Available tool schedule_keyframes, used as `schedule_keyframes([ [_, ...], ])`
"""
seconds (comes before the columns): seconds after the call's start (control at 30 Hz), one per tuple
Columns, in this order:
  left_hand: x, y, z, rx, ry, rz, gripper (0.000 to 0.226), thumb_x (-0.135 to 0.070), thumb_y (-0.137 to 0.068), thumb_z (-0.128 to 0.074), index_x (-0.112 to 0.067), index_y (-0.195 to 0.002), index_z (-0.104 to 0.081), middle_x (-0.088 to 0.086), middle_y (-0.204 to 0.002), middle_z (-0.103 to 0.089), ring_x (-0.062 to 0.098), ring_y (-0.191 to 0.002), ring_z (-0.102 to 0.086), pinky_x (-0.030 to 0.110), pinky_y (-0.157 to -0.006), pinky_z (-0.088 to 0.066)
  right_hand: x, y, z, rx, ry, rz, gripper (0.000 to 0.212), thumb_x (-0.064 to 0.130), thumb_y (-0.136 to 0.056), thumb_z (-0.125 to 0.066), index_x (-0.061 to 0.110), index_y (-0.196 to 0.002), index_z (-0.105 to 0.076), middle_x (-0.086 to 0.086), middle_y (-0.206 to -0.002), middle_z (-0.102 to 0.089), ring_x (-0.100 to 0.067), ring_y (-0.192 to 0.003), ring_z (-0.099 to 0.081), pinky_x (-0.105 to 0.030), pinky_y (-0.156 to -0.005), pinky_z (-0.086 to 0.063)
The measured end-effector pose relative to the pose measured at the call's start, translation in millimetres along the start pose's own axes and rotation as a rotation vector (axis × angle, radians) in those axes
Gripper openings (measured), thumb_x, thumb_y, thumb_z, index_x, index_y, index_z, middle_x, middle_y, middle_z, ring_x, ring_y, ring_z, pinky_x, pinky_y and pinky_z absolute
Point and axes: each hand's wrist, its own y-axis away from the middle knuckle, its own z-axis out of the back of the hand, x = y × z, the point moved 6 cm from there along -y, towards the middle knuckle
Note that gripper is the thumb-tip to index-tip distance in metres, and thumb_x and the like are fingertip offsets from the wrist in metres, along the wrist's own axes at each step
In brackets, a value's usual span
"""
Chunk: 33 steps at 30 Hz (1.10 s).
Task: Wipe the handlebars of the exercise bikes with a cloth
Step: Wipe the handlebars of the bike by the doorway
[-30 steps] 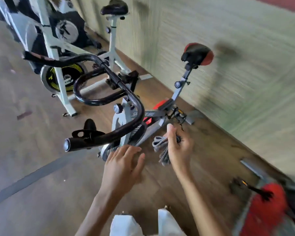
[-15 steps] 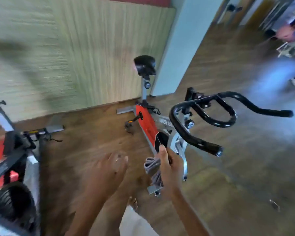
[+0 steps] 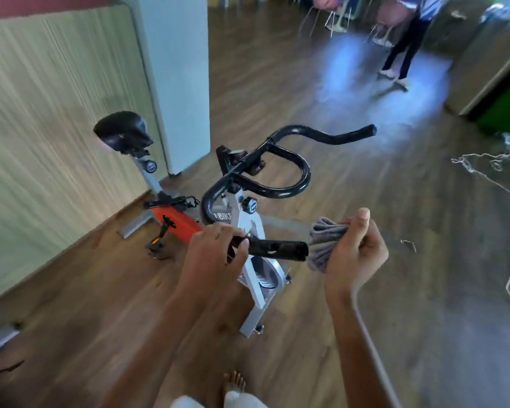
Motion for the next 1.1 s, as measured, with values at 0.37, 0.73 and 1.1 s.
schedule_keyframes([
  [0.37,50.8,-27.0,-18.6,0.166,-0.011,-0.410,0.036,-0.038,-0.096,-0.039,-0.015,-0.106,-0.064,-0.001,-0.104,-0.061,0.014,-0.105,-0.046,0.034,-0.102,-0.026,-4.0,73.3,-19.6,-0.214,0.341,0.101,0.031,0.037,-0.100,-0.039,0.028,-0.079,-0.059,0.006,-0.081,-0.060,-0.021,-0.083,-0.059,-0.023,-0.077,-0.044],
  [0.73,65.4,-36.9,-19.9,0.239,0.011,-0.586,0.038,-0.036,-0.094,-0.044,-0.014,-0.117,-0.064,0.002,-0.108,-0.062,0.021,-0.102,-0.056,0.038,-0.098,-0.037,-11.9,88.3,-44.2,-0.142,0.657,0.264,0.030,0.026,-0.098,-0.044,0.007,-0.103,-0.066,0.001,-0.111,-0.063,-0.019,-0.105,-0.056,-0.031,-0.094,-0.036],
  [1.1,70.4,-42.5,-27.8,0.181,0.011,-0.602,0.032,-0.034,-0.097,-0.041,-0.014,-0.111,-0.063,-0.001,-0.096,-0.066,0.020,-0.094,-0.059,0.036,-0.098,-0.036,-16.4,51.7,-41.1,-0.027,0.652,-0.088,0.054,0.049,-0.101,-0.031,0.016,-0.070,-0.059,0.002,-0.074,-0.069,-0.024,-0.075,-0.066,-0.042,-0.073,-0.052],
])
